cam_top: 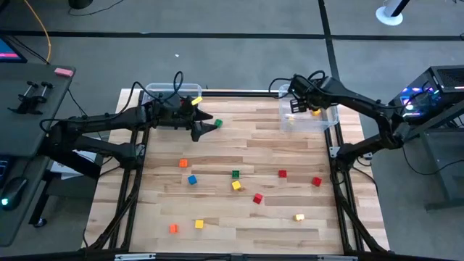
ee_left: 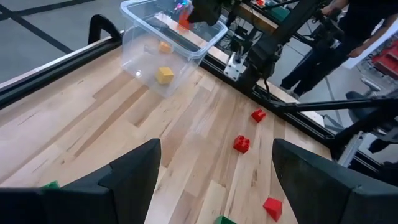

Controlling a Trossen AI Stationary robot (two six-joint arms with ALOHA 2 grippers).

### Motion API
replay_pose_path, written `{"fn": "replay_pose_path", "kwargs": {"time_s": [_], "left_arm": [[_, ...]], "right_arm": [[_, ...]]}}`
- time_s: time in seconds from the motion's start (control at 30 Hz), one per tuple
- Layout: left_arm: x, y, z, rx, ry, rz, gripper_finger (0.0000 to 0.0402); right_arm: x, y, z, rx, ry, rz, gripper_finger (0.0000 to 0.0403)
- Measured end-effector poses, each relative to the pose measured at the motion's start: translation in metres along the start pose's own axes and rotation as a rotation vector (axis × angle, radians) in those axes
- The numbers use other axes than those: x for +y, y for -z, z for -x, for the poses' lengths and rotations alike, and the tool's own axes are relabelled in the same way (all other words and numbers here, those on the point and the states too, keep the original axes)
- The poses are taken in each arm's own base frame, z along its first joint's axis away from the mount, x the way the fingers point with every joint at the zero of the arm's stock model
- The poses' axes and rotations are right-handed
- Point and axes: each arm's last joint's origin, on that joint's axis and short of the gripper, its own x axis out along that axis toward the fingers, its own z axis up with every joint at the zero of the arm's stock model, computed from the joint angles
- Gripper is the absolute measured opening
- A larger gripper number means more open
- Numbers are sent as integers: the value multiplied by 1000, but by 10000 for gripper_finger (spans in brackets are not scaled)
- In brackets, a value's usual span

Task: Sort blocks by size
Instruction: Put the small block into the right transparent bin

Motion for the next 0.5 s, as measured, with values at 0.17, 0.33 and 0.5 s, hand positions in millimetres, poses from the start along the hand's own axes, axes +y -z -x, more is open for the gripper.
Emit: {"fn": "replay_pose_path", "kwargs": {"time_s": [0.17, 0.33, 0.5], "left_arm": [[-1, 0, 0, 6, 13, 26, 296], [-5, 11, 5, 195, -47, 81, 296], [-33, 53, 34, 681, -76, -17, 296]], "right_arm": [[2, -7, 6, -22, -65, 37, 331], [4, -21, 25, -144, -228, 33, 348], [11, -29, 35, -206, -420, 59, 349]]}}
